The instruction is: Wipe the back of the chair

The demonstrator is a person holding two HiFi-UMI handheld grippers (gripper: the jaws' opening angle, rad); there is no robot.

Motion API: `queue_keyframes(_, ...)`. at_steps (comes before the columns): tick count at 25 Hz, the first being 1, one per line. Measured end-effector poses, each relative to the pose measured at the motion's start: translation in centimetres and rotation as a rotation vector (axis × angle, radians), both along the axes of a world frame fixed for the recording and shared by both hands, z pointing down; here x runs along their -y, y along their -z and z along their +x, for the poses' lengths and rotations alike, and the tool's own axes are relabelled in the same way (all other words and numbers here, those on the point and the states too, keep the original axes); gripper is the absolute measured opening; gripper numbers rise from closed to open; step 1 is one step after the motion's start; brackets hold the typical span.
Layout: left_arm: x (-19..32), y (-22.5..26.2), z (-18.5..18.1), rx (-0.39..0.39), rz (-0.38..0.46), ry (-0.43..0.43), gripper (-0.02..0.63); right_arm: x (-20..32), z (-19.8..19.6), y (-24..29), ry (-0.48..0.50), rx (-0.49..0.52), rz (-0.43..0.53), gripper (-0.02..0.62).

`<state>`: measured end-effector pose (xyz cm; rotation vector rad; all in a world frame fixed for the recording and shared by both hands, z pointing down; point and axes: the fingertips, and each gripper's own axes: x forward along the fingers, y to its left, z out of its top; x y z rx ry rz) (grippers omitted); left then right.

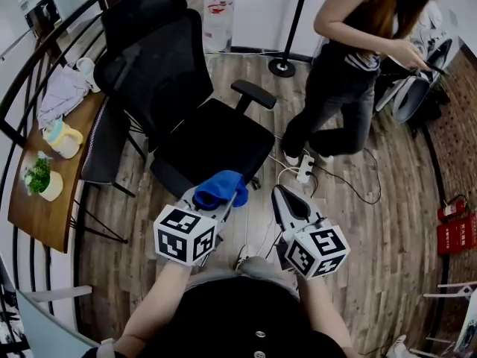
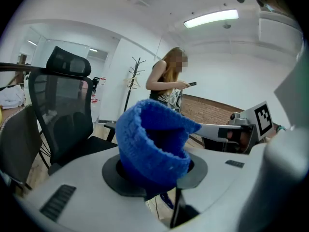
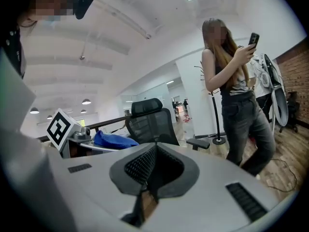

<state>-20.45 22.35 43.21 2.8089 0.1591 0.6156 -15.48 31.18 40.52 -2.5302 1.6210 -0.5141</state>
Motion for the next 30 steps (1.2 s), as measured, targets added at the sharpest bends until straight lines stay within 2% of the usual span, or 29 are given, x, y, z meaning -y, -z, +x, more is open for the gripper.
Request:
queue_keyframes(6,-0.5,-1.0,4.4,0.006,-0.007,0.069,0.118,-0.8,4.5,-1.5,0.098,0.034,-0.017,0.029)
queue_keyframes(16,1.1,-2.4,6.5,0.074,-0.015,0.152,0.118,1.1,7.7,-3.2,0.17,0.09,-0.032,0.029)
queue_keyframes(24,5.6,-2.8,11.1,0.078,-0.021,0.203,0.118,5.6,12.7,-3.1,0.221,0.068,-0.046,0.029)
queue_keyframes(30,11.2,-2.0,14.8,0.056,-0.029,0.272,0.118,12.3,17.4,-2.0,0.287,0.044,-0.046,0.029)
